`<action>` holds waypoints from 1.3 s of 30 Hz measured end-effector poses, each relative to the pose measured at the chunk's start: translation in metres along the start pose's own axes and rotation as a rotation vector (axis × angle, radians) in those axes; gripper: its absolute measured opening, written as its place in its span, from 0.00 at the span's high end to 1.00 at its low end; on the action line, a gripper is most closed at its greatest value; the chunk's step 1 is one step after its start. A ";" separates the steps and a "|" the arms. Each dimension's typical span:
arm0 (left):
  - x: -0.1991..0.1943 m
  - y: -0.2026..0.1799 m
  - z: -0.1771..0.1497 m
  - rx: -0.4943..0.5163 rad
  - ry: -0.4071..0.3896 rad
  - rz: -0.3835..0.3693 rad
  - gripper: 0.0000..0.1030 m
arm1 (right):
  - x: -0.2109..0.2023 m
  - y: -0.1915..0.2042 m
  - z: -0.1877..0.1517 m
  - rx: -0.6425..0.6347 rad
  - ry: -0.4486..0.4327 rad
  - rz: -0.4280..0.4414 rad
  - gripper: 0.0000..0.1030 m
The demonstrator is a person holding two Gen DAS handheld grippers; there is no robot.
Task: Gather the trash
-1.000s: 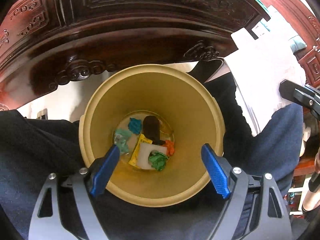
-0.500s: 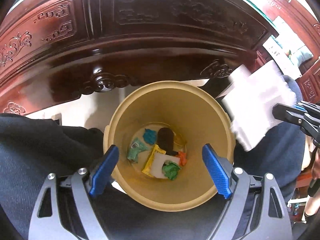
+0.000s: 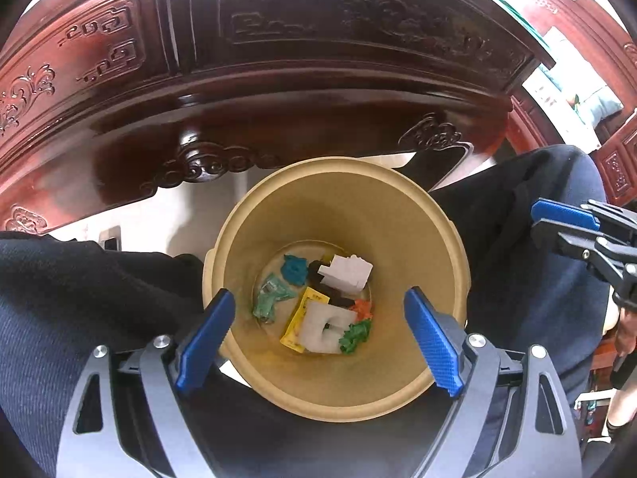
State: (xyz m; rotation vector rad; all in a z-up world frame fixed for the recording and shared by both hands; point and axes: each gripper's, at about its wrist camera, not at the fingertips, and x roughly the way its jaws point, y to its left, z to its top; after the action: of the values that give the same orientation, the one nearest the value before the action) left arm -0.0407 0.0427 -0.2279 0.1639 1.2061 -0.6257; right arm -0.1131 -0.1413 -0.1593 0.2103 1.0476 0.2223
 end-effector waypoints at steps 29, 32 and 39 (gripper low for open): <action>-0.007 -0.014 0.005 0.026 -0.030 0.007 0.14 | 0.018 0.014 -0.007 -0.020 0.015 -0.031 0.47; -0.011 -0.016 0.006 0.027 -0.037 0.012 0.11 | 0.016 0.012 -0.008 -0.008 0.005 -0.030 0.40; -0.030 -0.026 0.008 0.050 -0.119 0.103 0.04 | 0.001 0.012 -0.011 0.032 -0.067 -0.044 0.26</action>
State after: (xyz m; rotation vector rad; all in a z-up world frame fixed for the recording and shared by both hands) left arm -0.0543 0.0293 -0.1921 0.2266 1.0615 -0.5683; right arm -0.1232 -0.1286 -0.1626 0.2219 0.9884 0.1577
